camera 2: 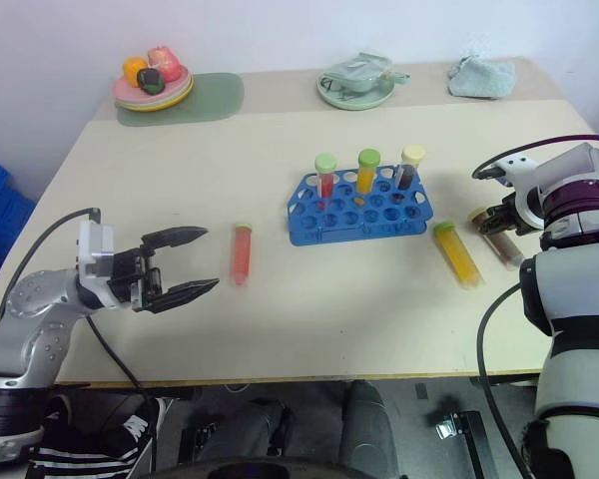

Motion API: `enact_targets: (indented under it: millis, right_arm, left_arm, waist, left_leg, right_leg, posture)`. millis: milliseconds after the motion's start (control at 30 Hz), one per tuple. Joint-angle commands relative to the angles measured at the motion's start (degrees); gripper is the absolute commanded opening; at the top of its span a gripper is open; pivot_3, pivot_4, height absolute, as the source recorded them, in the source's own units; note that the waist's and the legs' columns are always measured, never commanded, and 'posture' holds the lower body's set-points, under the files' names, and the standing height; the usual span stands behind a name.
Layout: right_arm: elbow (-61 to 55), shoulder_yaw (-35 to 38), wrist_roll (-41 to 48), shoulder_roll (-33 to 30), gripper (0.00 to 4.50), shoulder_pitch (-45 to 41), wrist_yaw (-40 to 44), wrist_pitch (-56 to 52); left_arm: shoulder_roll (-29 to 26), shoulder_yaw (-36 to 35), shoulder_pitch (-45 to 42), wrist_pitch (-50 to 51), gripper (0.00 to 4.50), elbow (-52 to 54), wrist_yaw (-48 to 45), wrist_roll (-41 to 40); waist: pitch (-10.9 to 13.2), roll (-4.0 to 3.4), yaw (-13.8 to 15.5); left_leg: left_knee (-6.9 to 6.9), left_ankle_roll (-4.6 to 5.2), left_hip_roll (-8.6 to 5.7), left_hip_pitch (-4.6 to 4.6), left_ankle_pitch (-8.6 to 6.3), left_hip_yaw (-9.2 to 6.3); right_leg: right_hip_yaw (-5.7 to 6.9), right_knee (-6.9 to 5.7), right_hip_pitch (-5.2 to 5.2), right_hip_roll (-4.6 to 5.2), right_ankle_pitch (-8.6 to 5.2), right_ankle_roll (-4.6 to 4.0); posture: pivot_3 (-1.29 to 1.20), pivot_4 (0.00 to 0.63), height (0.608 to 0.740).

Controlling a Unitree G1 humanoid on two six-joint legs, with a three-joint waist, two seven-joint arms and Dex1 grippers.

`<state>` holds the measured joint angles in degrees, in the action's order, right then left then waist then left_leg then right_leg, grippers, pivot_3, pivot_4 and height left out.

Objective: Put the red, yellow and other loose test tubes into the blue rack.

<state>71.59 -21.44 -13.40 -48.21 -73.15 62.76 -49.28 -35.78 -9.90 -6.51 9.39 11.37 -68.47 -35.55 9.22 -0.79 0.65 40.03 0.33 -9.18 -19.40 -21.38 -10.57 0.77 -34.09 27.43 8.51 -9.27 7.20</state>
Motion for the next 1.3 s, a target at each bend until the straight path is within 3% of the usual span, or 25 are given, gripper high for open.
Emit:
enact_targets:
  millis: [33, 367, 600, 667, 800, 900, 1033, 1167, 1300]
  right_arm:
    - [-0.26, 0.90, -0.87, -0.39, 1.28, -0.26, 0.66, 0.72]
    - [-3.14, 3.63, 0.51, -2.58, 1.28, -0.97, 5.81, 5.23]
    - [-9.51, 22.53, 13.28, -8.31, 1.28, 1.17, -1.37, 3.92]
    - [-19.05, 30.36, 19.09, -8.19, 1.28, 6.16, -2.64, 4.60]
    - [-45.47, 44.86, 29.32, -2.83, 1.28, 22.19, -7.62, 2.85]
    - [-60.94, 55.23, 36.09, 5.72, 1.28, 30.42, -15.86, 1.95]
    - [-75.48, 62.08, 43.99, 14.96, 1.28, 36.72, -24.38, -0.15]
    - [-88.18, 60.29, 46.32, 22.88, 1.28, 44.89, -29.20, 4.94]
    - [-93.69, 56.80, 46.51, 28.66, 1.28, 50.89, -32.89, 10.62]
  left_arm:
    - [-0.51, -1.02, -0.87, -1.22, 4.50, 0.85, -0.24, -0.48]
    - [-0.14, -0.64, -1.32, -2.08, 4.50, -0.02, -0.48, -0.16]
    - [0.18, -0.73, -1.92, -3.62, 4.50, -1.82, -0.28, 0.20]
    - [0.11, -0.49, -3.55, -3.96, 4.50, -3.27, -0.50, 0.38]
    - [0.19, 0.24, -7.69, -4.64, 4.50, -6.46, -1.28, 0.99]
    - [0.04, 0.61, -10.65, -5.18, 4.50, -9.53, -2.88, 1.58]
    - [-0.57, 0.57, -12.62, -5.41, 4.50, -12.25, -4.69, 1.65]
    - [-1.03, 0.80, -13.55, -5.54, 4.50, -13.90, -6.06, 1.84]
    - [-1.02, 0.96, -14.34, -5.16, 4.50, -14.67, -6.71, 1.87]
  waist:
    - [0.00, 0.00, 0.00]
    - [0.00, 0.00, -0.04]
    - [0.01, -0.02, 0.16]
    - [0.01, 0.00, 0.12]
    - [-0.02, 0.01, 0.09]
    - [-0.03, -0.01, 0.09]
    - [-0.03, -0.02, 0.15]
    - [-0.04, 0.00, 0.09]
    - [-0.06, 0.01, 0.00]
  left_leg:
    - [0.00, 0.00, 0.00, 0.00, 0.00, 0.00]
    - [0.00, 0.00, 0.00, 0.00, 0.00, 0.00]
    - [-0.01, 0.00, -0.01, -0.03, 0.00, -0.01]
    - [-0.04, 0.00, 0.00, 0.01, 0.00, 0.00]
    - [-0.02, 0.00, 0.03, 0.03, 0.00, 0.07]
    - [0.04, 0.01, 0.03, 0.03, 0.00, 0.11]
    - [0.05, 0.02, 0.02, 0.02, 0.00, 0.11]
    - [0.05, 0.02, 0.03, 0.06, 0.00, 0.05]
    - [0.05, 0.02, 0.03, 0.11, 0.01, 0.11]
  right_leg:
    - [0.00, 0.00, 0.00, 0.00, 0.00, 0.00]
    - [0.00, 0.00, 0.01, 0.00, 0.00, 0.00]
    - [0.00, 0.03, 0.01, 0.00, 0.00, 0.00]
    - [-0.01, 0.02, -0.01, -0.01, 0.00, 0.00]
    - [-0.04, -0.01, -0.02, -0.02, 0.03, 0.03]
    - [-0.08, -0.03, -0.01, -0.03, 0.07, 0.09]
    - [-0.12, -0.03, 0.00, -0.05, 0.10, 0.09]
    - [-0.12, -0.01, -0.05, -0.12, 0.12, 0.08]
    - [-0.16, -0.03, -0.09, -0.13, 0.15, 0.08]
  posture:
    - [0.00, 0.150, 0.740]
    - [0.00, 0.150, 0.740]
    - [0.00, 0.150, 0.740]
    - [0.00, 0.150, 0.740]
    - [0.00, 0.150, 0.740]
    - [0.00, 0.150, 0.740]
    - [0.00, 0.150, 0.740]
    - [0.00, 0.150, 0.740]
    - [0.00, 0.150, 0.740]
